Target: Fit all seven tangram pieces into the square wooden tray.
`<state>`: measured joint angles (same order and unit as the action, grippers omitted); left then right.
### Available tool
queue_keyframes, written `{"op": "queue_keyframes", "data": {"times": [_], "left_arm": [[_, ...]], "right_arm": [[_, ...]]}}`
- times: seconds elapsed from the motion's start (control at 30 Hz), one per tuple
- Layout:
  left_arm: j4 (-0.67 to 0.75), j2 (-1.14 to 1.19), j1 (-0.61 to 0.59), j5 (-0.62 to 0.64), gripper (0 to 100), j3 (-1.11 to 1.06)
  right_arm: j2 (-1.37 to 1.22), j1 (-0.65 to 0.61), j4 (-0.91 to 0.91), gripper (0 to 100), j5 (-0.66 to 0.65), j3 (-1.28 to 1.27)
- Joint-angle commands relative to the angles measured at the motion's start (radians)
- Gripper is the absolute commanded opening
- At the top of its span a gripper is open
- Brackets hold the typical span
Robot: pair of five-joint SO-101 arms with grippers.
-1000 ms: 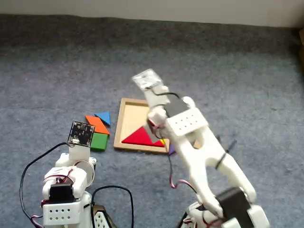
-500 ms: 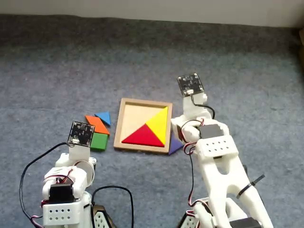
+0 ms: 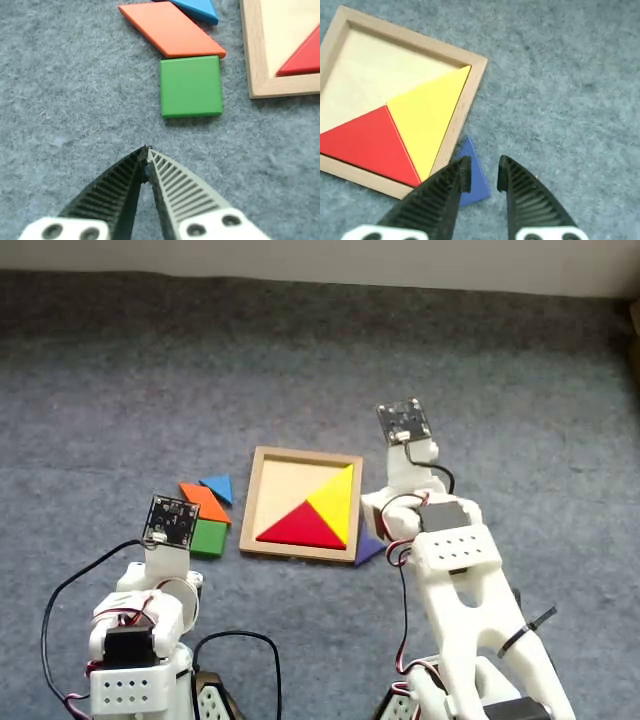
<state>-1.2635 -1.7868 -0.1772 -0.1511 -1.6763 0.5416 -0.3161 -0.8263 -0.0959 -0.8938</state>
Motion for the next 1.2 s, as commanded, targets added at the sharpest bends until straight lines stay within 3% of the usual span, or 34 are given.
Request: {"op": "queue_keyframes", "data": {"times": [0.0,0.17,0.27,0.5,0.73,1.17], "left_arm": [[-0.008,-0.021,-0.002,-0.008,1,-0.019],[-0.008,-0.021,-0.002,-0.008,1,-0.019],[-0.008,-0.021,-0.002,-0.008,1,-0.019],[-0.008,-0.021,-0.002,-0.008,1,-0.019],[-0.008,-0.021,-0.002,-0.008,1,-0.019],[-0.008,-0.021,-0.002,-0.008,1,-0.019]], "right_arm": [[0.041,-0.054,-0.051,10.6,0.02,0.015],[0.041,-0.087,-0.07,14.3,0.118,0.015],[0.041,-0.087,-0.07,19.7,0.118,0.015],[0.039,-0.114,-0.088,19.9,0.118,0.019],[0.031,-0.038,-0.213,19.9,0.118,0.154],[-0.492,0.108,-0.481,19.9,0.032,0.578]]}}
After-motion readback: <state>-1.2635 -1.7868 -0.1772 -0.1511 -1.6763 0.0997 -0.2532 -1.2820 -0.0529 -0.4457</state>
